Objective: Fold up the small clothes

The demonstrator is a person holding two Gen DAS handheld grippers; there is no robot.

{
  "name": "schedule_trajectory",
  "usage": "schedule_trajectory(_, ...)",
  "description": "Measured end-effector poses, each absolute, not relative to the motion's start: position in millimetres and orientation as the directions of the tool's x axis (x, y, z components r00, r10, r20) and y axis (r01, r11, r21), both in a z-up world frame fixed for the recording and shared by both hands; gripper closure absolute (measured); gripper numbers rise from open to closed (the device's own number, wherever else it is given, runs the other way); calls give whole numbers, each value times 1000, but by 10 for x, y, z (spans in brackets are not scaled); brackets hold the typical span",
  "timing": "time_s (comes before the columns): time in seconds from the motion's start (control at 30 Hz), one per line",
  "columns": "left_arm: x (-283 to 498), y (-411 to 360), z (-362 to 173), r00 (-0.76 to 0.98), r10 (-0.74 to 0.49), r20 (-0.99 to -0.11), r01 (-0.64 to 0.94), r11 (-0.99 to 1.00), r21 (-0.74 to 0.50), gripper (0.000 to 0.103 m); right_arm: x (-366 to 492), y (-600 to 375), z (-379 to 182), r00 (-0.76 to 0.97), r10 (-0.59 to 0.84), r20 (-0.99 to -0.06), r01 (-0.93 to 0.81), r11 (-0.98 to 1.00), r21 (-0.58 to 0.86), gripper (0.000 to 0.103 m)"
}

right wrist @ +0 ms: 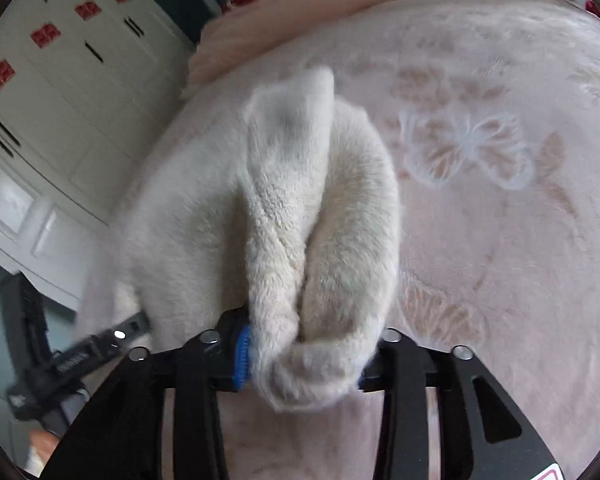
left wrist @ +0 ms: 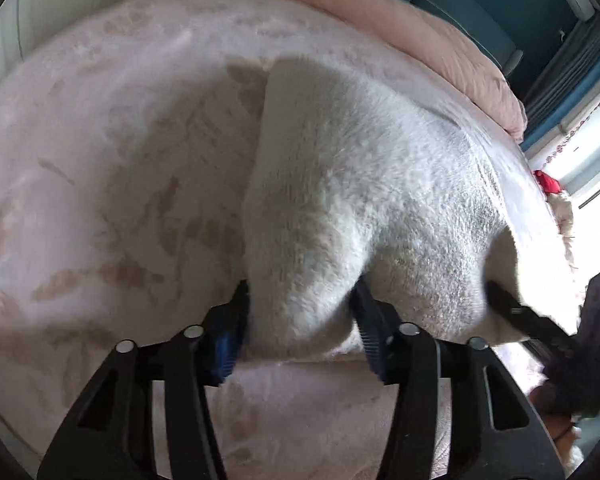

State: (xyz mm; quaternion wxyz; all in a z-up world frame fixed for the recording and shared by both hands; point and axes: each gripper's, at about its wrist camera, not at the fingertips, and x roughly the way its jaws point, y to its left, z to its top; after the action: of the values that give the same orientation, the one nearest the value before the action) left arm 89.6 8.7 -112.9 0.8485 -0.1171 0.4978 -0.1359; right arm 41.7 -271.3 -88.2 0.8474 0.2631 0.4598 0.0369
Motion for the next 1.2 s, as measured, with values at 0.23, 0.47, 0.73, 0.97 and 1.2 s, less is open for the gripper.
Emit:
schedule_trajectory(0.23,588,-64,-573,585,-155,-796,112,988,-110,30,-166,-2573,-252,645,62,-761,204,946,251,41)
schedule_trajectory(0.47,228,-280,-383,650,-69,-757,115,993,8,22,-675,-2428,-139,682,-55,-729,204,972,118,33)
schedule_trajectory(0.73,-144,-465,-542,668,-50,-743,176,980,93,22,-945,-2234,-271,681,-95,-726,219,973,78,27)
schedule_trajectory(0.97,-330,-440,-613,674,-45,-737,178,979,103,22,-1003,-2266,-319,657,-98,-748,267,958,109,24)
schedule_trajectory(1.2,-392,-356,-751,659,-50,-750,181,979,93,22,-1042,-2233,-393,636,-92,-766,283,952,121,23)
